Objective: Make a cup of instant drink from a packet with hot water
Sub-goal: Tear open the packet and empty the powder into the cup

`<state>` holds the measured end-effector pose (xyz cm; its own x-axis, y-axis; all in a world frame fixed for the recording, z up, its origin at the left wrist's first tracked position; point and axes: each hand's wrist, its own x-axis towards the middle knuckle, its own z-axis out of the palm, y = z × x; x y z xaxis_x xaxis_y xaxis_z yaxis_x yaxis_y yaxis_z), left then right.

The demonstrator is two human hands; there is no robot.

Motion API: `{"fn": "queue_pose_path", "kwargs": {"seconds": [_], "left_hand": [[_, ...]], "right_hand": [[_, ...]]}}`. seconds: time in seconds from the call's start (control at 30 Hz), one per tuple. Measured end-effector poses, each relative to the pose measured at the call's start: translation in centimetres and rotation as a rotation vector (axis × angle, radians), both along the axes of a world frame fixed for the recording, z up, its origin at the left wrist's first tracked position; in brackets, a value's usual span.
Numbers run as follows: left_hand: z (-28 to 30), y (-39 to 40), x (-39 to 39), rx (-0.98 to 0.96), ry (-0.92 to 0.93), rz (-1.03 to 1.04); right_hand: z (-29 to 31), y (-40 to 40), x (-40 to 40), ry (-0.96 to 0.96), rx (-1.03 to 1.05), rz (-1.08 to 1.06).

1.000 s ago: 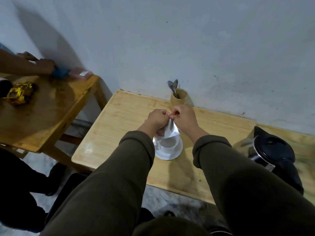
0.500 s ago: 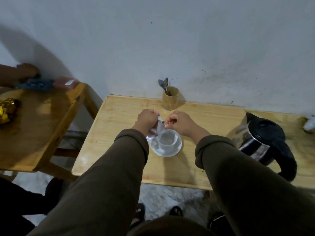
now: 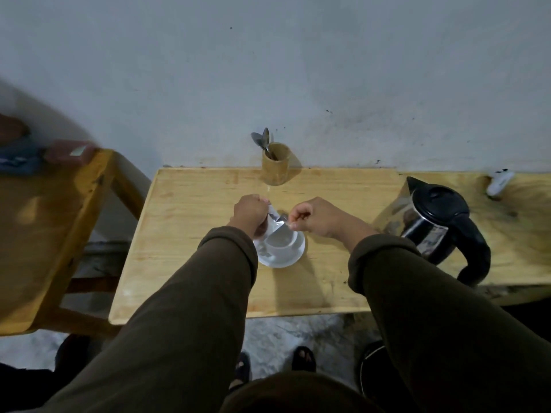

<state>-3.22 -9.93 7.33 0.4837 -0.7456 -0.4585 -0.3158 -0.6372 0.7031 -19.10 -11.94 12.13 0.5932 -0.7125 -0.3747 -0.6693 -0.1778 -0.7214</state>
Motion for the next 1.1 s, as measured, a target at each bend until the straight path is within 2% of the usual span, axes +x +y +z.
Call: {"fn": "queue_pose_path", "kwargs": {"seconds": [0.13,0.27,0.47,0.67,0.87,0.93,1.07,1.1], "left_hand": [[-0.5,0.1,0.3,0.042,-0.019,-0.007],[-0.6,0.3,0.1,0.084,-0.025,-0.035],[-0.9,0.6,0.1,0.168,-0.130,-0.141],[-0.3,0.0,-0.4,0.211,-0.233,-0.209],[0.7,0.4,-1.0,0.317,-0.239,-0.228],[1.1,0.3,-0.5,0.351,-0.187,-0.257],[1.0,-0.6,0.4,0.364,0.269,-0.132],[1.3,-0.6,0.4,0.354,0.334,-0.096]], "right_hand": [[-0.3,0.4,-0.6,0.024,0.010,-0.013],[-1.1,0.8,-0.6,0.061,-0.074,-0.070],[-2.1,1.9,0.1,-0.015,-0.097,-0.133],[-2.5,2.3,0.9,0.006,-0.091,-0.098],[-4.1,2.5,1.1,0.054,-0.104,-0.091],[-4.3,2.5,1.2,0.069,-0.183,-0.086],[-4.4,2.2,1.0,0.020,-0.218,-0.155],[-4.5,2.2,0.9,0.024,-0.216,-0.170]]}}
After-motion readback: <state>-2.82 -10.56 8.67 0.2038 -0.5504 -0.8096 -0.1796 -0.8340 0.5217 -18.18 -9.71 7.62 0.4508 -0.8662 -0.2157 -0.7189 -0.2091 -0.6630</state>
